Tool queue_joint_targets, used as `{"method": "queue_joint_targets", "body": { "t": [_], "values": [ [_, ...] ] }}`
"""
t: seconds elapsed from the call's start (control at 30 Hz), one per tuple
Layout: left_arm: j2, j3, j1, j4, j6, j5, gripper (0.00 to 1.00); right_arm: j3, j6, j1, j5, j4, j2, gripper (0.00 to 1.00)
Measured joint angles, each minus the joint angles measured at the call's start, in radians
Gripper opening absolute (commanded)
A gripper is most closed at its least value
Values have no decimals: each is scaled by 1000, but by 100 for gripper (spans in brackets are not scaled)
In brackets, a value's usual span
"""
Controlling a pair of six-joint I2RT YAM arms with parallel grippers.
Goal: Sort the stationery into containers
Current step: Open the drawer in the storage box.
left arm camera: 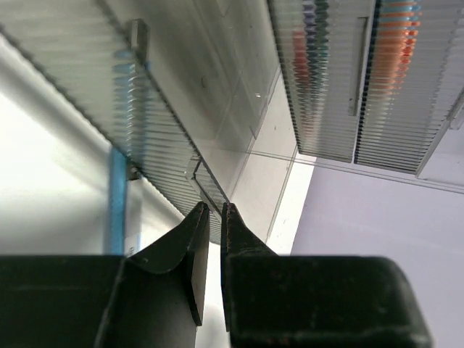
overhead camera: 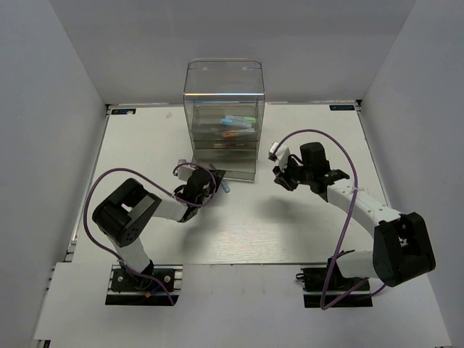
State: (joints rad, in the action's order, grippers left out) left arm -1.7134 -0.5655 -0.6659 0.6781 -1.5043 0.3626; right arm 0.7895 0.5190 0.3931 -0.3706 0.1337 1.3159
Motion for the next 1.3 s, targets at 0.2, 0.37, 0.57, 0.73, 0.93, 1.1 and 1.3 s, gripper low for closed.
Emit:
{"method": "queue_joint_targets", "body": {
  "t": [0.2, 0.37, 0.57, 0.73, 0.93, 1.1, 1.3],
  "values": [
    [-47, -82, 0, -36, 29, -12, 0, 0, 10, 0, -4, 7, 0, 30],
    [-90, -132, 5, -37, 34, -18, 0, 0, 12, 0, -6, 21, 0, 30],
    [-121, -176, 15, -47, 39, -14, 0, 0, 13, 0, -6, 23, 0, 30],
    [-154, -217, 19, -57, 41, -7, 0, 0, 16, 0, -6, 23, 0, 31],
    [-165, -236, 20, -66, 41, -5, 0, 0, 27, 0, -6, 24, 0, 32],
    [-165, -238, 23, -71, 40, -3, 0, 0, 34, 0, -6, 24, 0, 32],
    [-165, -240, 33, -76, 36, 0, 0, 0, 37, 0, -6, 24, 0, 34]
  ]
}}
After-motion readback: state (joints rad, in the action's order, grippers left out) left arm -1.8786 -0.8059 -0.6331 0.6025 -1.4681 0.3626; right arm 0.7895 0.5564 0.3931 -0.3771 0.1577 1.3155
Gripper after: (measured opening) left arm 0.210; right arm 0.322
